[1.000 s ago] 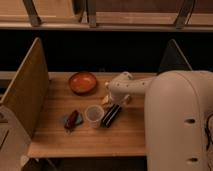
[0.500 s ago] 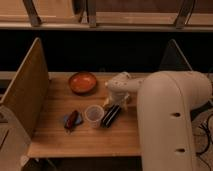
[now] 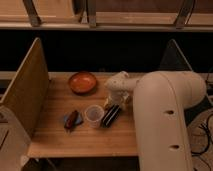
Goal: Place the eraser in the ceramic cup
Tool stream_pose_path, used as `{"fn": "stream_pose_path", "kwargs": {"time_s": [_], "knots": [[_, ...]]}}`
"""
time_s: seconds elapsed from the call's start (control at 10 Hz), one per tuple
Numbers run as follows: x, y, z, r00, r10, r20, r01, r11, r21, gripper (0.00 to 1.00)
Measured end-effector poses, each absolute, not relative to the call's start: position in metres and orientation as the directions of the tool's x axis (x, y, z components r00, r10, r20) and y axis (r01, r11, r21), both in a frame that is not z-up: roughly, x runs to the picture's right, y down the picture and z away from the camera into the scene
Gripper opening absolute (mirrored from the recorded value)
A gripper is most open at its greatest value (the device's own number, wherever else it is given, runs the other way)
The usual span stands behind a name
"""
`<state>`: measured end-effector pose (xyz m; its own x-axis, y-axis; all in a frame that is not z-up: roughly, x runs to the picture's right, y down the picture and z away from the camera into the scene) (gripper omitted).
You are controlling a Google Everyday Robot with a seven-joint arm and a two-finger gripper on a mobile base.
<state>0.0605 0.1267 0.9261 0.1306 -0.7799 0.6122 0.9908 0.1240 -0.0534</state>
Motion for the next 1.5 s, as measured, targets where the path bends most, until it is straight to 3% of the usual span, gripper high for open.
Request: {"fn": "stream_pose_path", "kwargs": {"time_s": [0.4, 0.6, 1.1, 1.5], "knots": [[0.062, 0.125, 0.928, 0.148, -0.779, 0.610, 0.989, 0.133, -0.070, 0.13], [0.079, 0.103, 0.928, 0.165, -0.809, 0.565, 0.986, 0.132, -0.099, 0.00], [0.106, -0.011, 0.883, 0.110, -0.937, 0.332, 0.989, 0.070, -0.130, 0.00], [0.043, -0.085, 0.820, -0.158, -0.983, 0.091, 0.987, -0.160, -0.009, 0.00]]}}
